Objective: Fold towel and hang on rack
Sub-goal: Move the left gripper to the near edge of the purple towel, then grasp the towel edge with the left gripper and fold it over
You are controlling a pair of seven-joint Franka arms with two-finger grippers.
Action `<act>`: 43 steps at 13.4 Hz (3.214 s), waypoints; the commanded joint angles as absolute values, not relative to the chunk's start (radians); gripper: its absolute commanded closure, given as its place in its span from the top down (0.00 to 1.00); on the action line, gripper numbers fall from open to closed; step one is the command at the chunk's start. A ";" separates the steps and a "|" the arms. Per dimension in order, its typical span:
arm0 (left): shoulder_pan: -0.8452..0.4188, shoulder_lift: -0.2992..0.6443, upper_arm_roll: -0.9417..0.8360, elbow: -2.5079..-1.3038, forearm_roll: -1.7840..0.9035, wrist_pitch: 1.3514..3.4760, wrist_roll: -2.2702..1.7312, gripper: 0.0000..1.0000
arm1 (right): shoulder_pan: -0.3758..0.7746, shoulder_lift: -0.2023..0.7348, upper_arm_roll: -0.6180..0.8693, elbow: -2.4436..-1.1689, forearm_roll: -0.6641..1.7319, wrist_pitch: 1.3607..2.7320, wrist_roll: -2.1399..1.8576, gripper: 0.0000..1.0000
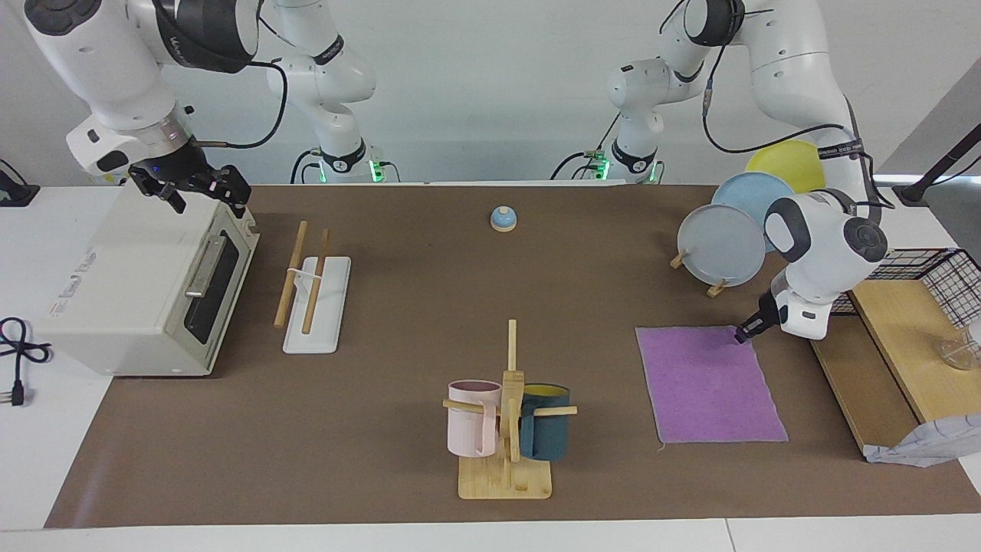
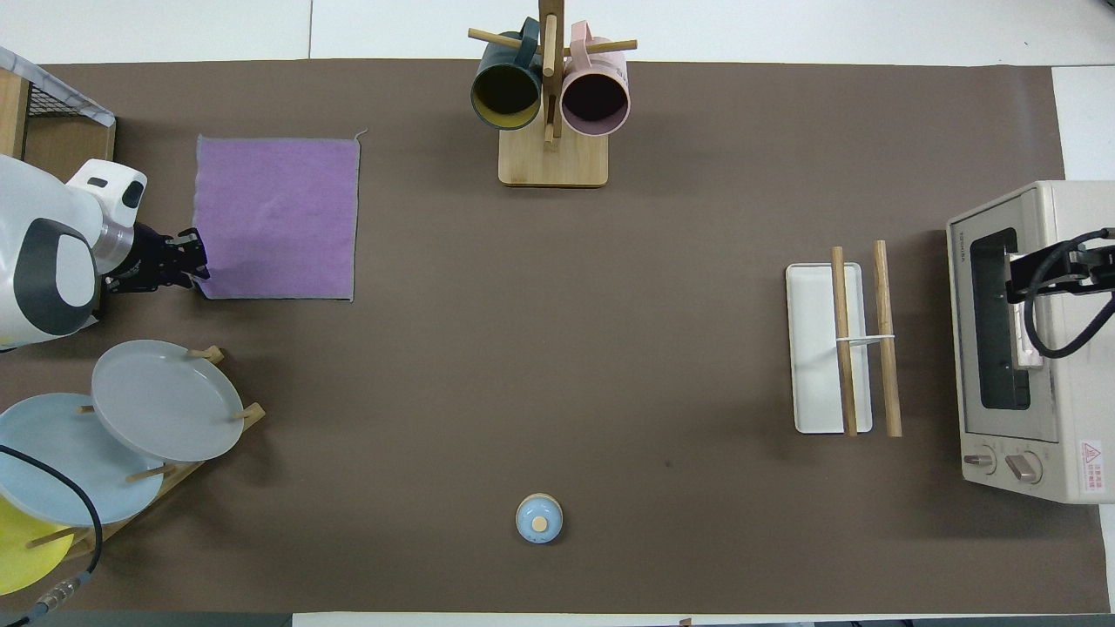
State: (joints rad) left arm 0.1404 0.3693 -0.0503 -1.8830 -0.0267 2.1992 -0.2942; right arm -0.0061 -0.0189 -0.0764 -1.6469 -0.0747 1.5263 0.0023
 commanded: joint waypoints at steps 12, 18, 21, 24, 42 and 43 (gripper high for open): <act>0.135 0.324 -0.051 -1.870 -0.017 2.169 -0.214 0.00 | -0.021 -0.020 -0.063 -1.643 -0.086 1.509 -0.011 1.00; -0.191 0.258 -0.057 -1.841 0.288 2.074 -0.086 0.00 | -0.021 -0.020 -0.063 -1.643 -0.086 1.509 -0.011 1.00; -0.334 0.313 -0.057 -1.909 0.443 2.138 -0.100 0.00 | -0.021 -0.020 -0.063 -1.643 -0.086 1.509 -0.011 1.00; -0.331 0.318 -0.058 -1.948 0.445 2.181 -0.132 0.00 | -0.021 -0.020 -0.063 -1.643 -0.086 1.509 -0.012 1.00; -0.055 0.270 -0.057 -1.933 -0.153 2.291 0.064 1.00 | -0.021 -0.020 -0.063 -1.643 -0.086 1.509 -0.011 1.00; -0.034 0.278 -0.057 -1.943 -0.202 2.315 0.102 1.00 | -0.021 -0.020 -0.063 -1.643 -0.086 1.509 -0.011 1.00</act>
